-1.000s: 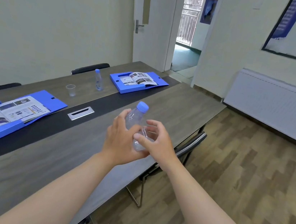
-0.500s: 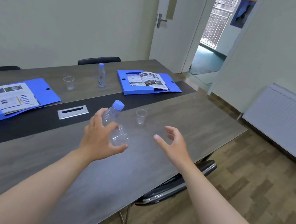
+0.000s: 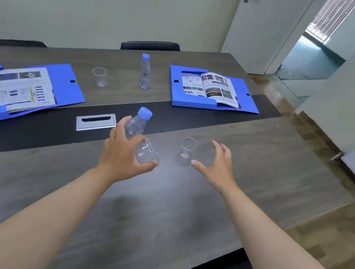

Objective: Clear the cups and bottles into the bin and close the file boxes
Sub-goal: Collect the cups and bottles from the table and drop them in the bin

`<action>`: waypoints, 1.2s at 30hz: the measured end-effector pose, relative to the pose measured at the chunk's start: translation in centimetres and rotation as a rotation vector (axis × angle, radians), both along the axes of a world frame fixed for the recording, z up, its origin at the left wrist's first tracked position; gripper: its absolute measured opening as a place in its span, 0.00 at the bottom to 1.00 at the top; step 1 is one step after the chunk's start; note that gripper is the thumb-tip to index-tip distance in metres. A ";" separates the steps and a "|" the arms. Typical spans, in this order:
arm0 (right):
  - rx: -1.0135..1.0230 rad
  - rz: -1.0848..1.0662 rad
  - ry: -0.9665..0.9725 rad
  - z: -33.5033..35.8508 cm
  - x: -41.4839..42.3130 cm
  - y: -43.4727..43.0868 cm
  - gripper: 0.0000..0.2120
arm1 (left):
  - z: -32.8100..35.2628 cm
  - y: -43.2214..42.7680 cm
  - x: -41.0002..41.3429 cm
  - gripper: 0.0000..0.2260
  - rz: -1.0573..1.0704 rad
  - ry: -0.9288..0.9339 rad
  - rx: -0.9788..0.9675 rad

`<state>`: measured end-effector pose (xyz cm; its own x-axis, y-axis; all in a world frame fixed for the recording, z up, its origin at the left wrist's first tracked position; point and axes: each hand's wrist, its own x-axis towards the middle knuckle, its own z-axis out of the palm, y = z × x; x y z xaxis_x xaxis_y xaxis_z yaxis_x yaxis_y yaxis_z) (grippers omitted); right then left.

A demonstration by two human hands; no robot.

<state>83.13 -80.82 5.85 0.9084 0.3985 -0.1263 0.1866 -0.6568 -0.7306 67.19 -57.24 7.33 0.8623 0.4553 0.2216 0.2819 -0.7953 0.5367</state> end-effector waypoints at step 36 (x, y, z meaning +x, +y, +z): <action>0.681 0.407 0.479 1.7 7.7 2.2 0.22 | 0.3 -8.5 4.1 0.28 0.240 0.032 0.261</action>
<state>90.84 -78.58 7.57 0.5934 0.8015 -0.0731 -0.1129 -0.0071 -0.9936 71.30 -65.72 7.64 0.7461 0.5771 0.3322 0.4904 -0.8137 0.3121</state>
